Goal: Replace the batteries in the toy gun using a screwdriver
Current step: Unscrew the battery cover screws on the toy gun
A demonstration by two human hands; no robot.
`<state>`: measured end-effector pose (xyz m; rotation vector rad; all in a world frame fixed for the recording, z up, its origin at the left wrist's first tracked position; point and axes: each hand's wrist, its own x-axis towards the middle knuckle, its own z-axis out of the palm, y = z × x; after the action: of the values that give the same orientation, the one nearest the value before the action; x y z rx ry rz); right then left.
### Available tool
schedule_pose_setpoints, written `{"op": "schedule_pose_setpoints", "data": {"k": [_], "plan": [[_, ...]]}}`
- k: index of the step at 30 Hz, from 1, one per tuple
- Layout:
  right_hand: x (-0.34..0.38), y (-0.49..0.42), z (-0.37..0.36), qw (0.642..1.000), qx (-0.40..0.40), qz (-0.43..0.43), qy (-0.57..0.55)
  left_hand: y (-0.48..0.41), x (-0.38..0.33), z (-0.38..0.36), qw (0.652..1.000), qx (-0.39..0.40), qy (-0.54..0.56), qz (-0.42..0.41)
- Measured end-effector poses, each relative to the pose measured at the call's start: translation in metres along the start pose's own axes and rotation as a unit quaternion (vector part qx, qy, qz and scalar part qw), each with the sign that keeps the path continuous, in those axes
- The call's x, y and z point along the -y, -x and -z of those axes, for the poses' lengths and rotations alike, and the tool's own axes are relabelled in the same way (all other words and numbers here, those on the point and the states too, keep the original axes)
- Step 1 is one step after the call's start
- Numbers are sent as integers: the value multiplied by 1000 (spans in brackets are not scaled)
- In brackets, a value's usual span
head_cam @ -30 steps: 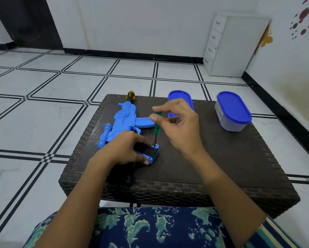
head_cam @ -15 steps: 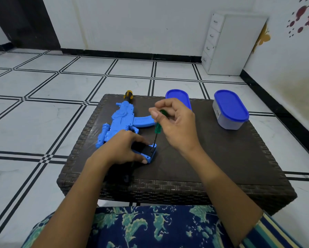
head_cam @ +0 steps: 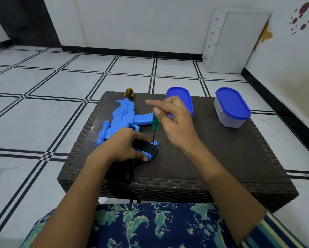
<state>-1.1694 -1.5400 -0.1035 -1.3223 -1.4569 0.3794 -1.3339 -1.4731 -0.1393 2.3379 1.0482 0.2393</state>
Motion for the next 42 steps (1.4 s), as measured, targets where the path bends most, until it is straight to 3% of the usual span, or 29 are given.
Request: {"op": "schedule_pose_setpoints", "data": {"k": [5,11,15,22,29,36,42], "plan": [[2,2,3,1000,1,2,-15,0,0,1,1000,1,-6,-2],[1,2,1,998,-61,27,-3,1,-2,1,1000,5,-8,-1],[4,4,3,998,-35,-10,-47,2,-2,1,1000,4,-8,1],[7,6,2,998,-41,45,-22,2,-4,2,1000,6,-9,-2],[6,6,3,999,-4,7,-43,1,-3,1,1000,2,-12,-4],[12,3,3,989,-76,-15,-124,1,-2,1,1000,0,-5,-5],[12,3,5,989,-61,-33,-128,0,-2,1,1000,4,-8,-1]]}}
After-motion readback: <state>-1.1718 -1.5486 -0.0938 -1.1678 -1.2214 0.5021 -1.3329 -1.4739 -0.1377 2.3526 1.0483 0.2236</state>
